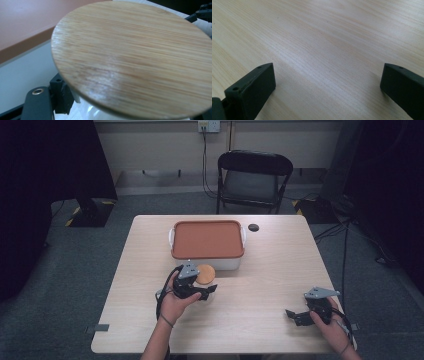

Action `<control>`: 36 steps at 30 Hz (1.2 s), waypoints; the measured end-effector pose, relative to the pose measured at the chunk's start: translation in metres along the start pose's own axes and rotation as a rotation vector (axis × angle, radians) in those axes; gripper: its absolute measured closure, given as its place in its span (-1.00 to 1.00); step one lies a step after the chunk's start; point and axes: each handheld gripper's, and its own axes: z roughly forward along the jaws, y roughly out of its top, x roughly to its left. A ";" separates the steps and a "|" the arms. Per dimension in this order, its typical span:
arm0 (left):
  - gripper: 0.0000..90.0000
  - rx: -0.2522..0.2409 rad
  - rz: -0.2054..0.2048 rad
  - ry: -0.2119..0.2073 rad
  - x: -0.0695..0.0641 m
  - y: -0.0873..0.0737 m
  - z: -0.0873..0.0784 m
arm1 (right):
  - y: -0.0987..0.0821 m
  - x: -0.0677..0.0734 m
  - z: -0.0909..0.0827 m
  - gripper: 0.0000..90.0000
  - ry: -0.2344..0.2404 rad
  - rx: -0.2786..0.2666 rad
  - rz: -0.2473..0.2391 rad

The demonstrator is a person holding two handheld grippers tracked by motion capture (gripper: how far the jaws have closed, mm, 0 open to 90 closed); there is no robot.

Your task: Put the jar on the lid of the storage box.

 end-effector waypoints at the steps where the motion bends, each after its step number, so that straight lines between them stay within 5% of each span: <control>1: -0.45 -0.004 -0.005 -0.001 0.000 0.001 0.000 | 0.000 0.000 0.000 -1.00 0.000 0.000 0.000; 36: -0.44 -0.025 -0.024 -0.001 0.011 0.020 0.002 | 0.000 0.000 0.000 -1.00 0.000 0.000 0.000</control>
